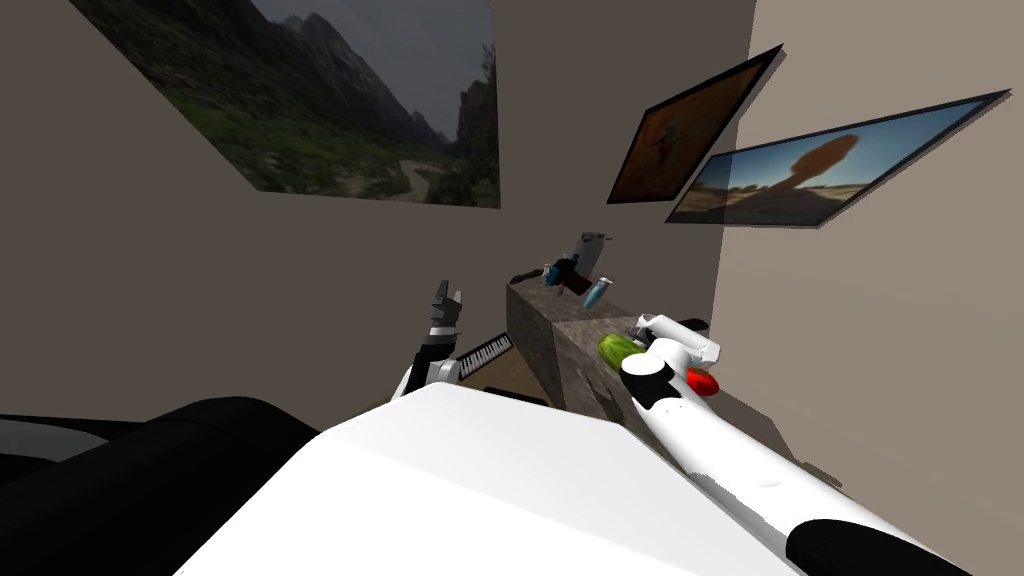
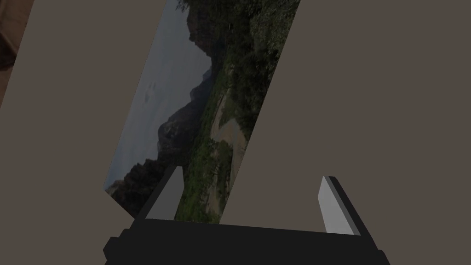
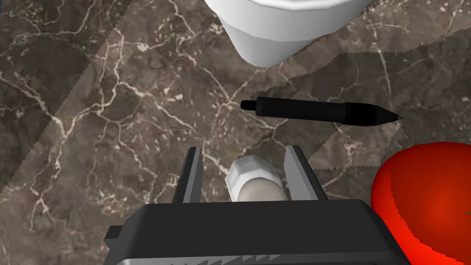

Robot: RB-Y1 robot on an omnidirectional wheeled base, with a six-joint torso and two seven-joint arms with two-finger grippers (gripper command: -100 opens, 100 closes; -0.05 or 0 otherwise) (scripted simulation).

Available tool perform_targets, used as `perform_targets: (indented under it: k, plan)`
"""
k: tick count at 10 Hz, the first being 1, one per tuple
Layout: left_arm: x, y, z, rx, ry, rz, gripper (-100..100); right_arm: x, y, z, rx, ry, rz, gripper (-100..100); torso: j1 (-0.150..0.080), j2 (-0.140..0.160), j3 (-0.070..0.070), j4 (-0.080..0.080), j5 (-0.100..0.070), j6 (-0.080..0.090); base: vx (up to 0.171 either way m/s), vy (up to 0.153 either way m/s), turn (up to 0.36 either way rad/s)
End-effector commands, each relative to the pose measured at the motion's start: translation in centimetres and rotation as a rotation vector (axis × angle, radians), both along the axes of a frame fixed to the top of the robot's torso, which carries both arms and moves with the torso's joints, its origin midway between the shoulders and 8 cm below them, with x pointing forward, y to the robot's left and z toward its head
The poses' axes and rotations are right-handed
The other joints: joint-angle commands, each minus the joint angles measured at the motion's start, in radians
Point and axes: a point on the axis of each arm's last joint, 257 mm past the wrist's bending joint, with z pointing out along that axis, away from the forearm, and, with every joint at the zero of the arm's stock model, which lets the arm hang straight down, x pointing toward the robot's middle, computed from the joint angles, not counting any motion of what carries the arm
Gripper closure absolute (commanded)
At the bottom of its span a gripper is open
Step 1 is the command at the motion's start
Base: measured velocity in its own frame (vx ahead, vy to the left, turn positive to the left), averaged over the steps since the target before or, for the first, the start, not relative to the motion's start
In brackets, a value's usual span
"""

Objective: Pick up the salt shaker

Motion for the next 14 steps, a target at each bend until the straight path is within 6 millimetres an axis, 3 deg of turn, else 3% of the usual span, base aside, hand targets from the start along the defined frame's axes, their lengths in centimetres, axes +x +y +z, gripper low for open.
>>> perform_targets:
  k: [1,4,5,6,12,14]
  plan:
    - [0.0,0.0,0.0,0.0,0.0,0.0,0,0.0,0.0,0.0,0.0,0.0,0.0,100,0.0,0.0,0.0,0.0,0.0,0.0,-0.006,-0.005,-0.003]
    - [0.0,0.0,0.0,0.0,0.0,0.0,0,0.0,0.0,0.0,-0.002,0.0,0.0,100,0.001,-0.003,-0.002,-0.001,0.0,0.0,0.0,0.0,0.0]
    - [0.0,0.0,0.0,0.0,0.0,0.0,0,0.0,0.0,0.0,-0.001,0.0,0.0,0,0.001,-0.003,-0.002,-0.001,0.0,0.0,0.0,0.0,0.0]
    - [0.0,0.0,0.0,0.0,0.0,0.0,0,0.1,0.4,0.1,0.002,0.0,0.015,100,0.001,-0.003,-0.002,-0.001,0.0,0.0,0.043,0.019,-0.232]
    - [0.0,0.0,0.0,0.0,0.0,0.0,0,3.1,5.8,1.1,0.011,0.0,0.233,100,0.007,-0.013,-0.007,-0.003,0.0,0.001,0.156,0.103,-0.4]
    - [0.0,0.0,0.0,0.0,0.0,0.0,0,3.5,6.8,1.3,0.005,0.001,0.278,100,0.005,-0.01,-0.006,-0.002,0.0,-0.002,0.078,0.073,-0.141]
